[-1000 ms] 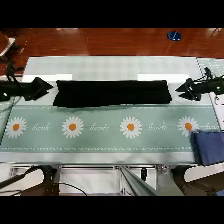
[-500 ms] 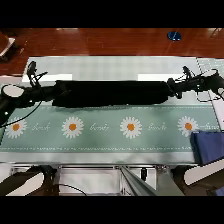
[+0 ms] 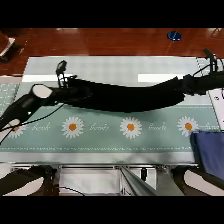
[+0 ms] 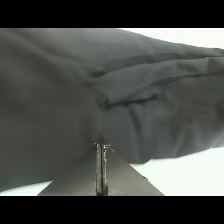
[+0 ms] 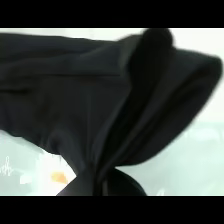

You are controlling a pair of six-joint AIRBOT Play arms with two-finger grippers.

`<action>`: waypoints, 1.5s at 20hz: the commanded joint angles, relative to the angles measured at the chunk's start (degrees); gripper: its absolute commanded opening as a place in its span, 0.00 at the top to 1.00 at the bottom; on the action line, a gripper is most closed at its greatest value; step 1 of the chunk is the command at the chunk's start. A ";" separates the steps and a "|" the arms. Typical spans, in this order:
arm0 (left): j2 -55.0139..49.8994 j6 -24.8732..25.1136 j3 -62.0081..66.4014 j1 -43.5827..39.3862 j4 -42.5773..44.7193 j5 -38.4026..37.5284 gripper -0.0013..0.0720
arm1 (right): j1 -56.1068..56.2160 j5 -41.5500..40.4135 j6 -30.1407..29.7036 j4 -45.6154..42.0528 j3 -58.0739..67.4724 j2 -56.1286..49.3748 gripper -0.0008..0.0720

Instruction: Fold the shirts.

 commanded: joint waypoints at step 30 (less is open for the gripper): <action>6.49 -10.69 20.72 13.16 19.04 -28.11 0.95 | 32.13 -16.22 2.64 12.85 4.79 -1.11 0.96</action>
